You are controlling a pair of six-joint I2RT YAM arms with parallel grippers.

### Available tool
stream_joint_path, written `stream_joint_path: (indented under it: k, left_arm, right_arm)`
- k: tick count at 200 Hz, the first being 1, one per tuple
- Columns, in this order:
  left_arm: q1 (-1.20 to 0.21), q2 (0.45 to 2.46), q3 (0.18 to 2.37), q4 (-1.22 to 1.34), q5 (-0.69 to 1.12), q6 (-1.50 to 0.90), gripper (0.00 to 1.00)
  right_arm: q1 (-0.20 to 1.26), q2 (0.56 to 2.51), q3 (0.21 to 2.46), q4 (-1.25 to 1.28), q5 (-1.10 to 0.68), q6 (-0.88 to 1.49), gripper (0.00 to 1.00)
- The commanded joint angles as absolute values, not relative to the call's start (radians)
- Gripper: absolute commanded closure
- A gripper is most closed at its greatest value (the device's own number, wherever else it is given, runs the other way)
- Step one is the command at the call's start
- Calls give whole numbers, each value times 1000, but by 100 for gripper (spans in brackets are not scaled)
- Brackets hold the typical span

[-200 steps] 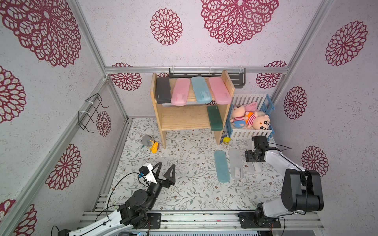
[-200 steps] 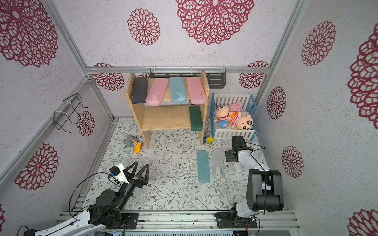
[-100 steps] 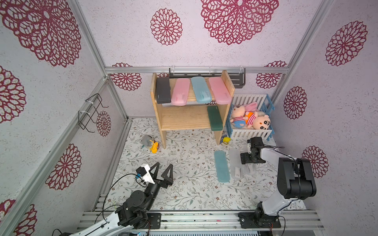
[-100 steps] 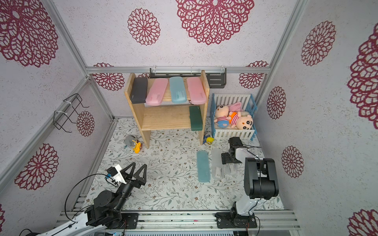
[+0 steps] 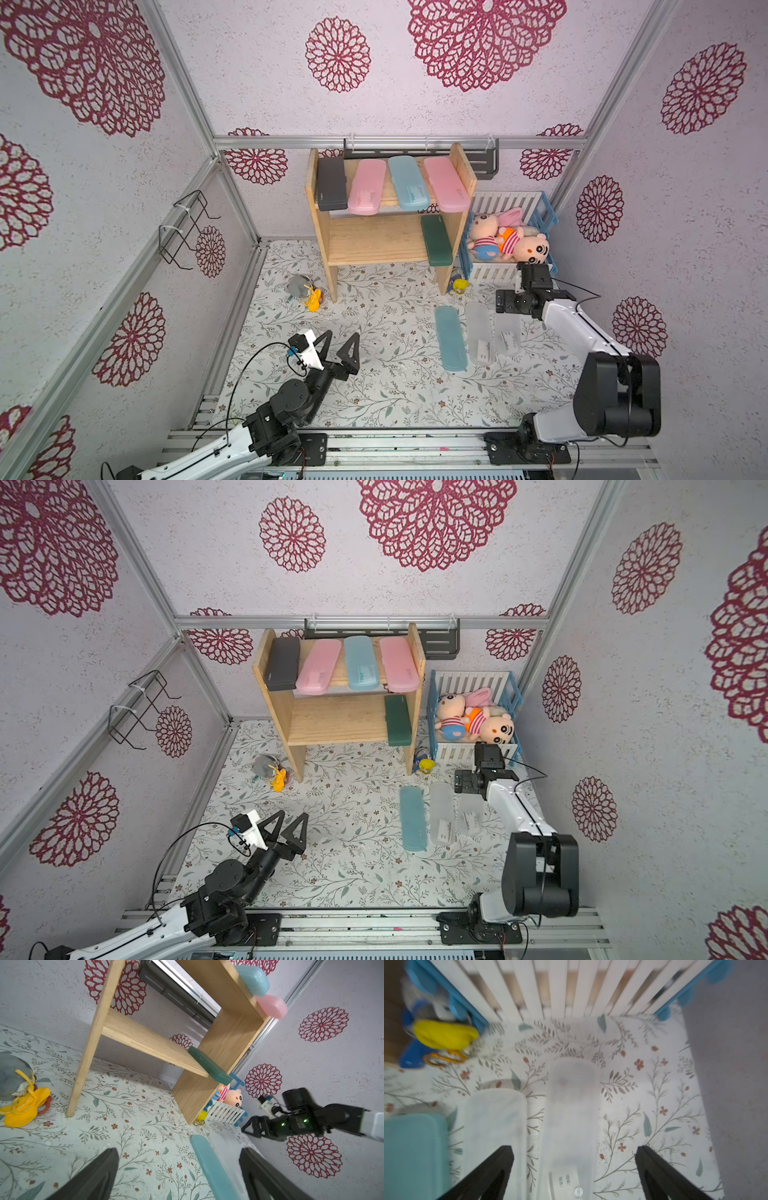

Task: Remove the pencil cases from the shelf
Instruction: Place the pencil case at the center of the board, then pick up the pencil case from the shelf.

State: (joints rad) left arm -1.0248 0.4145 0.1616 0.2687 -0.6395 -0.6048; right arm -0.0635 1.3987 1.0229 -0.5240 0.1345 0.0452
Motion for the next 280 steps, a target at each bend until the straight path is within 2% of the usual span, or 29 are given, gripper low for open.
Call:
stream_joint_path:
  k: [1, 21, 60, 93, 130, 165, 222, 280]
  left_arm:
    - [-1007, 570, 234, 426, -599, -648, 3]
    - [-978, 764, 297, 565, -533, -712, 3]
    - [-916, 1259, 383, 1205, -303, -870, 3]
    - [-890, 1604, 589, 1420, -204, -988, 3]
    - [-871, 1757, 754, 1397, -251, -1045, 3]
    - [-858, 1766, 910, 1087, -229, -1043, 3]
    - [-812, 1879, 1014, 1009, -161, -1239, 3]
    - [-797, 1906, 1100, 833, -141, -1265, 3]
  right_arm:
    - [-64, 1283, 1074, -526, 112, 214, 1]
    - [-58, 1193, 1070, -502, 54, 278, 1]
    - [-12, 1021, 976, -329, -2, 356, 1]
    - [5, 957, 946, -293, -42, 447, 1]
    - [12, 989, 985, -330, -117, 449, 1]
    - [12, 983, 1014, -341, -147, 420, 1]
    - [12, 987, 1026, -377, -170, 388, 1]
    - [12, 1005, 1006, -376, -211, 382, 1]
